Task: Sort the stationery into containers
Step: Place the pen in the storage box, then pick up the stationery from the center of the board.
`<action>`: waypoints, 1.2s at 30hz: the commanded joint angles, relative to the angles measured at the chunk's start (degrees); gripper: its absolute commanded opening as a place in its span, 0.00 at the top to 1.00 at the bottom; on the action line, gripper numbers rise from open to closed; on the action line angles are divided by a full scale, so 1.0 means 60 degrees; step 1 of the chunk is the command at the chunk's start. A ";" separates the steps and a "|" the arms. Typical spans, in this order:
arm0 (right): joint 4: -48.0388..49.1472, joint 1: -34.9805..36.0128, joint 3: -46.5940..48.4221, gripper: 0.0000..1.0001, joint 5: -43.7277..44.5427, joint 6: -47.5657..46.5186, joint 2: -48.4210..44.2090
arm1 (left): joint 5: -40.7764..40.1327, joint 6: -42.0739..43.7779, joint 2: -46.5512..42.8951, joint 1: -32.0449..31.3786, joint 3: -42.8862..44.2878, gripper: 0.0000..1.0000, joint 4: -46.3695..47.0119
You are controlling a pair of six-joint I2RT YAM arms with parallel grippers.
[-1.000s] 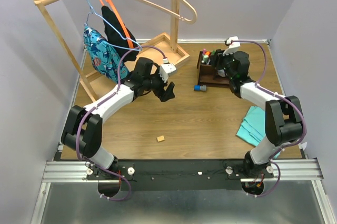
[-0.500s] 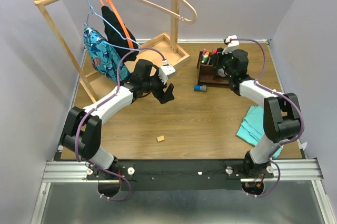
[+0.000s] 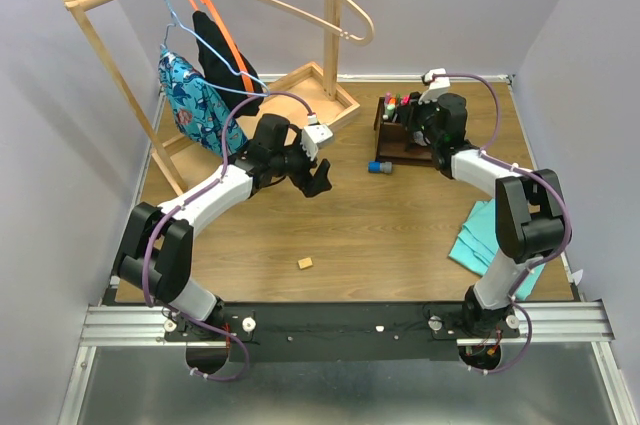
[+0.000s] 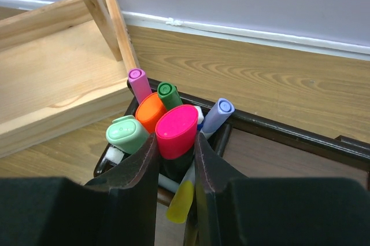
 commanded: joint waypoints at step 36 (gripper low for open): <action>-0.9489 0.0049 -0.0502 0.44 -0.4739 -0.4943 -0.4386 | -0.0777 0.3563 -0.1812 -0.0530 -0.0585 0.15 -0.4084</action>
